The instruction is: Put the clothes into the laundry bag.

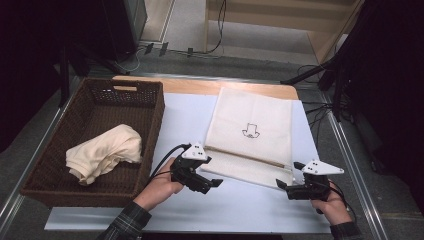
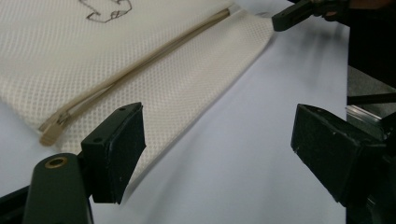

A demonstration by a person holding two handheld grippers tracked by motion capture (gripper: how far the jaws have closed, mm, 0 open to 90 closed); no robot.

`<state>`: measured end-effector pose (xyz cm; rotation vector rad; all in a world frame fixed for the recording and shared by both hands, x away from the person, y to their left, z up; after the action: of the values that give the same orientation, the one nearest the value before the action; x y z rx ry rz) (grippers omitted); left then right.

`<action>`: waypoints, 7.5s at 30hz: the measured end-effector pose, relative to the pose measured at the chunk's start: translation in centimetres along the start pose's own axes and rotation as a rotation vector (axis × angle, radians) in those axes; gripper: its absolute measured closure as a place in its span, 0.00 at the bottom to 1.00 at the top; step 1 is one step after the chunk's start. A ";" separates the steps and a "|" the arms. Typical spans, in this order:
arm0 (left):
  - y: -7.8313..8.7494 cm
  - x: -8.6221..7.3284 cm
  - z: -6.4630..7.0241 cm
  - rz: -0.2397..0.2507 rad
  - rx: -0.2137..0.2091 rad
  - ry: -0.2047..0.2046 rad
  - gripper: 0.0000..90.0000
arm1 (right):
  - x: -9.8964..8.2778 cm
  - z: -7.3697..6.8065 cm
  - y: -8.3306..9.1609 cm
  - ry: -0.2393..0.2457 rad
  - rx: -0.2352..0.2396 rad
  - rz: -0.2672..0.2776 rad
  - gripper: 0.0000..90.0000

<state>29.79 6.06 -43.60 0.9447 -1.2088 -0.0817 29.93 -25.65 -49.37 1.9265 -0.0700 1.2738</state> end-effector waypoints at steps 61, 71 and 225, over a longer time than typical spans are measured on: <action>10.4 9.7 -0.1 0.085 -0.128 -0.153 0.19 | 0.0 0.3 -0.2 -0.007 0.007 -0.006 0.09; 12.4 9.6 -2.4 0.096 -0.085 -0.130 0.19 | -0.1 0.3 -0.2 -0.009 0.008 -0.008 0.09; 16.1 -12.3 -21.4 -0.409 0.373 0.138 0.64 | -0.3 0.4 -1.0 -0.016 0.025 -0.057 0.09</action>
<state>35.72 34.95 -43.15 1.4933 -0.9028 -0.1160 30.53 -25.34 -50.32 1.9462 -0.0071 1.2277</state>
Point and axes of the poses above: each handheld gripper's, and its own axes: y roughly backward along the jaws, x roughly out of its top, z roughly to its right, the point moved 5 cm from there along -y, roughly forward along the jaws, and after that the axes turned 12 degrees about x, right-handed, at the moved point
